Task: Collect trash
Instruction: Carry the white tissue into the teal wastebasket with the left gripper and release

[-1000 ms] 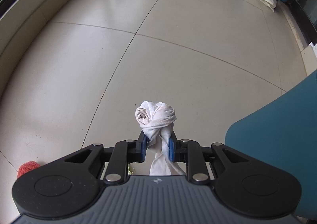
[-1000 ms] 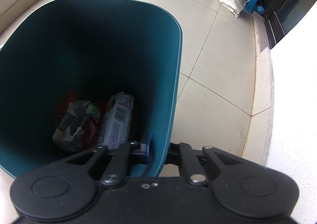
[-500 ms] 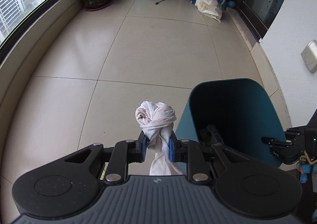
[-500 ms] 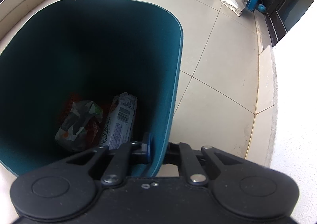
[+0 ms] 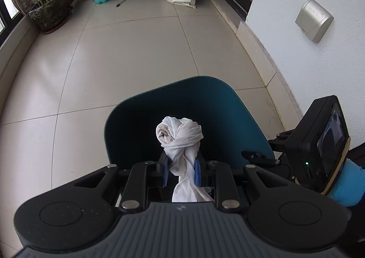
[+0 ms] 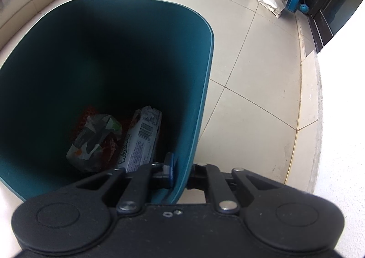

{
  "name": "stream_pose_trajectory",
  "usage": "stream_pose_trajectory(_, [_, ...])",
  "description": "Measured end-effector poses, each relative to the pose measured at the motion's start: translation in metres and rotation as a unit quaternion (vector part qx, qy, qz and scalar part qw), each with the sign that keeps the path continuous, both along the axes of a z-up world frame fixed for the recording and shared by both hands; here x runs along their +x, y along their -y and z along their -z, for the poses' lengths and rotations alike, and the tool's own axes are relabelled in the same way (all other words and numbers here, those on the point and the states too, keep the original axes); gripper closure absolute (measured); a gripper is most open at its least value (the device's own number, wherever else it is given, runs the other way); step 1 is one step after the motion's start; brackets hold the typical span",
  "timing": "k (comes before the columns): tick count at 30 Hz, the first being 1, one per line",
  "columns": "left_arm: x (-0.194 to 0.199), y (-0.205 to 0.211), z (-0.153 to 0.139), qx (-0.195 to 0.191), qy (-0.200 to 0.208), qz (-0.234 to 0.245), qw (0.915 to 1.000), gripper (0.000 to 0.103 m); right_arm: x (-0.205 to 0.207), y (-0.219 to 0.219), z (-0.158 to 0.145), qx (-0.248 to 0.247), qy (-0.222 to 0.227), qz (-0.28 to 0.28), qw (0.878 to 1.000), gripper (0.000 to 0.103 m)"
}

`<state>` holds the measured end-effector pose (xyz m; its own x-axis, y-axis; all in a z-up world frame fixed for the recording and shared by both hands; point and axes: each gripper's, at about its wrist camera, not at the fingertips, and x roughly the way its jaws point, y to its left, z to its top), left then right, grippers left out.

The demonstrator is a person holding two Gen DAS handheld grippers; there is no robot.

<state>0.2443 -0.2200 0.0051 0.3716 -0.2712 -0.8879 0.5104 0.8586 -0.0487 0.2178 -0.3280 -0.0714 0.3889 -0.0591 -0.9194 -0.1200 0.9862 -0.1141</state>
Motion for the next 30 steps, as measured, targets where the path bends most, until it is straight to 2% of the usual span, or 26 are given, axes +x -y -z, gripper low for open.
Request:
stream_pose_trajectory(1, [-0.007,0.005,0.006,0.004,-0.008,0.002,1.0000,0.082,0.001,0.001,0.000,0.003,0.000,0.002,1.000,0.096])
stream_pose_trajectory(8, [0.008,0.034,0.068,0.033,-0.059,0.011,0.9976,0.082,0.003,0.008,0.001,0.014,-0.001,-0.001,1.000,0.096])
stream_pose_trajectory(13, [0.019,0.040,0.104,0.053,-0.095,0.000,0.9940,0.082,0.001,0.010,0.002,0.017,0.000,-0.002,1.000,0.096])
stream_pose_trajectory(21, [0.027,0.040,0.129,0.064,-0.115,-0.006,0.9913,0.079,-0.001,0.009,0.003,0.018,0.002,-0.004,1.000,0.096])
stream_pose_trajectory(24, [0.028,0.037,0.131,0.060,-0.118,-0.011,0.9911,0.072,-0.002,0.009,0.003,0.018,0.002,-0.005,1.000,0.096])
stream_pose_trajectory(25, [0.026,0.032,0.131,0.052,-0.118,-0.013,0.9916,0.065,-0.002,0.009,0.003,0.017,0.002,-0.005,1.000,0.096])
stream_pose_trajectory(26, [0.025,0.028,0.131,0.046,-0.116,-0.016,0.9921,0.049,-0.002,0.009,0.003,0.017,0.002,-0.006,1.000,0.095])
stream_pose_trajectory(28, [0.024,0.021,0.126,0.031,-0.106,-0.021,0.9937,0.030,-0.002,0.010,0.003,0.019,0.002,-0.006,1.000,0.095])
stream_pose_trajectory(30, [0.021,0.017,0.120,0.026,-0.092,-0.025,0.9951,0.030,-0.002,0.010,0.003,0.019,0.002,-0.008,1.000,0.095])
